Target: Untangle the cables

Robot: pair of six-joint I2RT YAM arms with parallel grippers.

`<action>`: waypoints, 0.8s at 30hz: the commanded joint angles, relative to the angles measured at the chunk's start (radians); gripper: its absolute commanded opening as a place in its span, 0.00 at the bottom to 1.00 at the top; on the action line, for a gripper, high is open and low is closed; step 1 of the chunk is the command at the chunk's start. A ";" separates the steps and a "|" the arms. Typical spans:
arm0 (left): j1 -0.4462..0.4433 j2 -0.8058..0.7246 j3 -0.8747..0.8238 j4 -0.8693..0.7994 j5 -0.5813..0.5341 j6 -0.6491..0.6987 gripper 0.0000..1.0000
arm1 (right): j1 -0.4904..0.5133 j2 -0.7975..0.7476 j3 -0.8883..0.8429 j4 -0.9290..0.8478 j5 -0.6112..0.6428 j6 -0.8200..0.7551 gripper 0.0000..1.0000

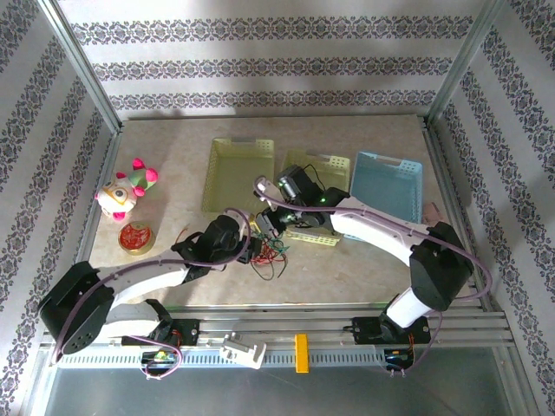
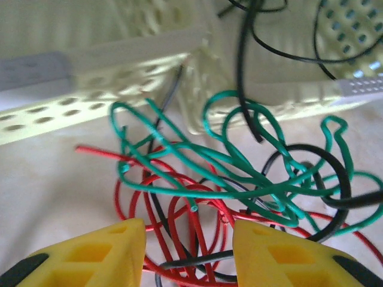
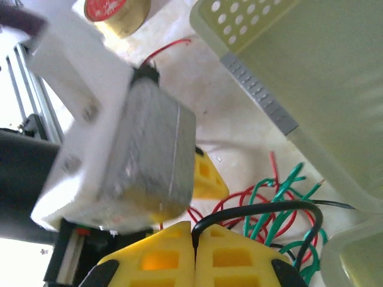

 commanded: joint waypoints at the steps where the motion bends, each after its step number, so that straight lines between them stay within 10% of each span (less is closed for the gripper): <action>1: -0.014 0.064 0.032 0.049 0.116 0.063 0.43 | -0.041 -0.021 -0.039 0.083 -0.099 0.068 0.00; 24: -0.014 0.243 -0.003 0.134 -0.106 -0.016 0.01 | -0.189 -0.347 -0.135 0.331 -0.319 0.308 0.00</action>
